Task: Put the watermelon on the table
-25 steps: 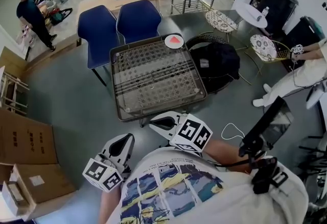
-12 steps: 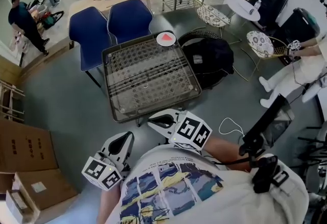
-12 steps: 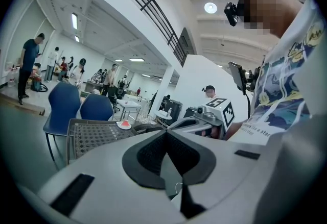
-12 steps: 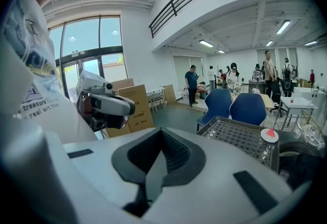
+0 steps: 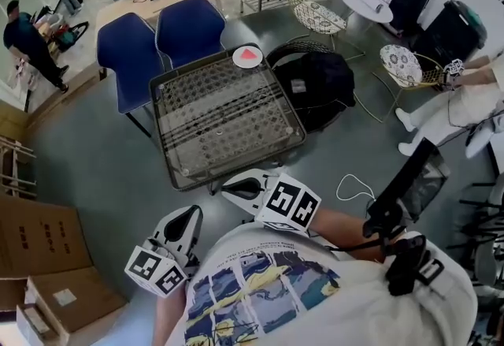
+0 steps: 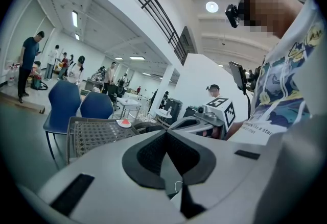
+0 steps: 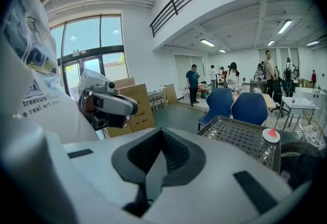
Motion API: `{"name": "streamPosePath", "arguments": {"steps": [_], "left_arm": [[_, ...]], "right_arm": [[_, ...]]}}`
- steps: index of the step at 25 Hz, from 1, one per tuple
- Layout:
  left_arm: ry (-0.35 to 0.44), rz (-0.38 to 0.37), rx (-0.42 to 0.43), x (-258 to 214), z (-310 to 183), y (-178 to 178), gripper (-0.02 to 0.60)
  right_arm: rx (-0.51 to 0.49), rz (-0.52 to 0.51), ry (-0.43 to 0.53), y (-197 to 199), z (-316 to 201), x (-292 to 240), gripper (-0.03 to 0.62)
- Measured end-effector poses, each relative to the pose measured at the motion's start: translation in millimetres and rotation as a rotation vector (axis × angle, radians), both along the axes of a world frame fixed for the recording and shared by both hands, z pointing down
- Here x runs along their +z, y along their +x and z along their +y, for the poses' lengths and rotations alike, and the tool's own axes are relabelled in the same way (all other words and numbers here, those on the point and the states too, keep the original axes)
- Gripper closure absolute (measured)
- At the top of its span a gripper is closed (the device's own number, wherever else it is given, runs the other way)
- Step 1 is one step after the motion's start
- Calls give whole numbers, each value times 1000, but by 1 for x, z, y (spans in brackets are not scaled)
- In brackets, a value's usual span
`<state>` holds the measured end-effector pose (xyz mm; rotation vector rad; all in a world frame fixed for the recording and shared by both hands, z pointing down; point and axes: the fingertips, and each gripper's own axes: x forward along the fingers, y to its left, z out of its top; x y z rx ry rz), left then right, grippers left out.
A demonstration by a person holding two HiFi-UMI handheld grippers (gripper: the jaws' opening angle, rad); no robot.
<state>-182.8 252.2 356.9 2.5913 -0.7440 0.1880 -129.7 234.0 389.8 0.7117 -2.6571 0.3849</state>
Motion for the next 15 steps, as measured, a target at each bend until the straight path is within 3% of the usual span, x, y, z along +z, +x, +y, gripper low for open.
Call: {"name": "streamPosePath", "arguments": {"steps": [15], "left_arm": [[-8,-24,-23,4,-3,-6,572]], "right_arm": [[-44,-1,-9,-10,-3,2,585]]}}
